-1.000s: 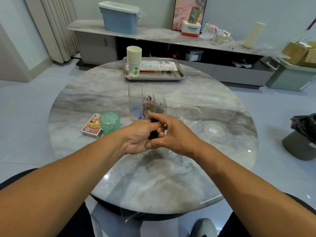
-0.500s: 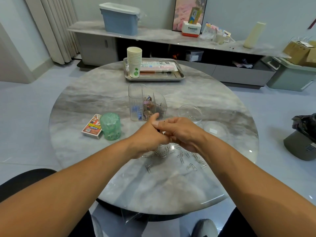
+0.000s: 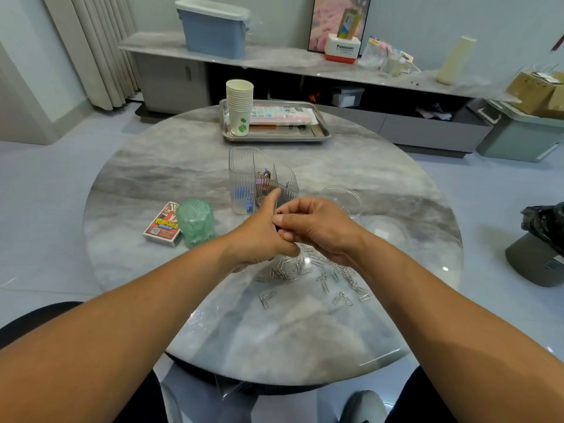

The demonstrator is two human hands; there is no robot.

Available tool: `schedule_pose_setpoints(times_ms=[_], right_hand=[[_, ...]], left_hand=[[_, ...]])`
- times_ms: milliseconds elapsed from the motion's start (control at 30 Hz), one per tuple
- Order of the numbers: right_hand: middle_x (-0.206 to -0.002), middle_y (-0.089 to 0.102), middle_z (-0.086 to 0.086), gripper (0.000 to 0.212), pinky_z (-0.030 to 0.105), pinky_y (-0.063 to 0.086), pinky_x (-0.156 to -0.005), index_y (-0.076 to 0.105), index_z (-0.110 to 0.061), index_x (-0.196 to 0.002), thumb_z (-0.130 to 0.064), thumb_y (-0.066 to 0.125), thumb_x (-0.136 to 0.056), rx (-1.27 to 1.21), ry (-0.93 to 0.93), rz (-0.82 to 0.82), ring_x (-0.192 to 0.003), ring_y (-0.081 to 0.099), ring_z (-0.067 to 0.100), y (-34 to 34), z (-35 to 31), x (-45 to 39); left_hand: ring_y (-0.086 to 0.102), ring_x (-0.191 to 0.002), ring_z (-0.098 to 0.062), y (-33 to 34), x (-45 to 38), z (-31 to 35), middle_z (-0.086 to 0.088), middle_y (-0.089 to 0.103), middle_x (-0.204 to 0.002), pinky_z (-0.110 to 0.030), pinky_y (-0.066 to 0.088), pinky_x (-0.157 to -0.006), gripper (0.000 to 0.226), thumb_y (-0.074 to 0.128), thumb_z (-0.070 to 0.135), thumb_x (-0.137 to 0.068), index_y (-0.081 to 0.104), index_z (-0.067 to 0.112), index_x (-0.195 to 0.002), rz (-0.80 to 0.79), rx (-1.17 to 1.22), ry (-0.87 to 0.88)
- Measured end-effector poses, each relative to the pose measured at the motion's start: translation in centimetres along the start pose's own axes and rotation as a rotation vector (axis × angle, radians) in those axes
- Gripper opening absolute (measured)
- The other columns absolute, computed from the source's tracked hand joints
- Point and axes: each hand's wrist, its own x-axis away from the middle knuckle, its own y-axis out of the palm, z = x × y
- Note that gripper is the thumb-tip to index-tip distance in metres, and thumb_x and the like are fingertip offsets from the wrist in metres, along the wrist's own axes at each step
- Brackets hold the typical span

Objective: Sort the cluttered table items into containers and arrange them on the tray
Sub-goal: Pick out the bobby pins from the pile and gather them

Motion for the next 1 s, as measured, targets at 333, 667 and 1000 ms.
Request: schedule_pose_setpoints(times_ms=[333,667,1000], right_hand=[[-0.069,0.070,0.010,0.018,0.023,0.057,-0.059,0.069,-0.006,-0.072,0.010,0.073,-0.080,0.107,-0.116,0.062,-0.059,0.065,0.017,-0.1,-1.3,-2.0],[-0.078,0.072,0.014,0.016,0.035,0.063,-0.072,0.067,-0.006,-0.075,0.008,0.074,-0.081,0.180,-0.311,0.579,-0.068,0.075,0.022,-3.1,-2.9,-5.5],[-0.077,0.070,-0.006,0.009,0.026,0.053,-0.061,0.073,-0.017,-0.083,-0.013,0.073,-0.090,0.826,-0.455,0.601,-0.068,0.064,0.008,-1.3,0.8,-10.3]], left_hand=[[0.065,-0.109,-0.023,-0.8,-1.5,1.2,-0.008,0.059,-0.135,-0.013,0.048,-0.053,0.113,0.088,-0.007,-0.065,0.029,0.026,-0.156,0.075,-0.008,0.003],[0.067,-0.072,-0.024,-2.4,-1.4,1.5,-0.011,0.065,-0.099,-0.038,0.062,-0.076,0.055,0.077,-0.003,-0.083,0.056,0.010,-0.132,0.185,-0.113,-0.216],[0.056,-0.126,-0.025,-3.5,-1.2,-1.3,-0.008,0.056,-0.141,-0.028,0.044,-0.095,0.050,0.057,0.000,-0.096,0.052,0.016,-0.143,0.220,-0.638,-0.209]])
